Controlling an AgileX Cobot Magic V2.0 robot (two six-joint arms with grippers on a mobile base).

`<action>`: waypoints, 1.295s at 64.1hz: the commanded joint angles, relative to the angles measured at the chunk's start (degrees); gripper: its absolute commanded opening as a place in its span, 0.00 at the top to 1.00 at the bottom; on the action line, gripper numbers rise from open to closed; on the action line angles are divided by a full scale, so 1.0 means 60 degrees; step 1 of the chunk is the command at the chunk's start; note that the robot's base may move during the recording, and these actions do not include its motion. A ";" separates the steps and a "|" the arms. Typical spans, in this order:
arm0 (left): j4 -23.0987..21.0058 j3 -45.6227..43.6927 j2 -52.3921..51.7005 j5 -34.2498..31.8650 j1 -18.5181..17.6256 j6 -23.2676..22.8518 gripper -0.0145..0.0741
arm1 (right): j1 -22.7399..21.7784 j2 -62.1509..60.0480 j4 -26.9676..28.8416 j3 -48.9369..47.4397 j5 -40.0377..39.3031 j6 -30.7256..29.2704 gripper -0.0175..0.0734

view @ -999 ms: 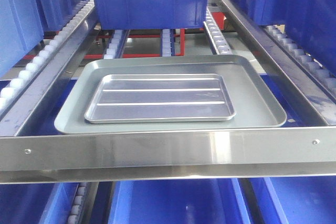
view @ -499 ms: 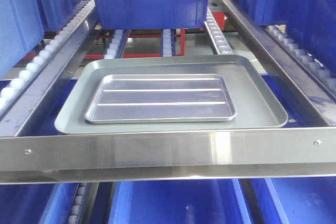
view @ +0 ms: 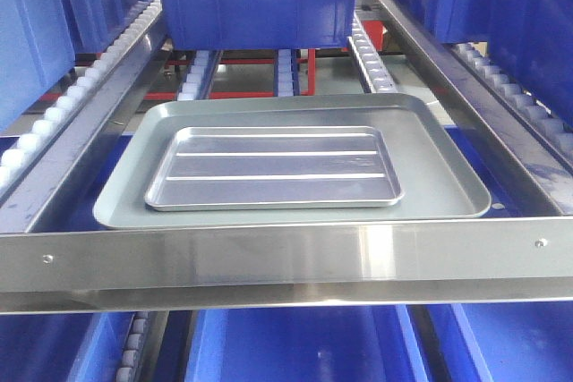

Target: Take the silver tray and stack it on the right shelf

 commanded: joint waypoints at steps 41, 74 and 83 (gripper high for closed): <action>-0.0061 0.0173 -0.0106 -0.0862 0.0015 -0.0016 0.94 | -0.3572 -0.0547 -0.0239 0.2526 -0.3967 -0.0416 0.75; -0.0061 0.0173 -0.0106 -0.0862 0.0015 -0.0016 0.94 | -0.4793 -0.2214 0.0669 0.4324 -0.4292 -0.1525 0.75; -0.0061 0.0173 -0.0106 -0.0862 0.0015 -0.0016 0.94 | -0.4793 -0.2214 0.0869 0.4324 -0.4267 -0.1581 0.75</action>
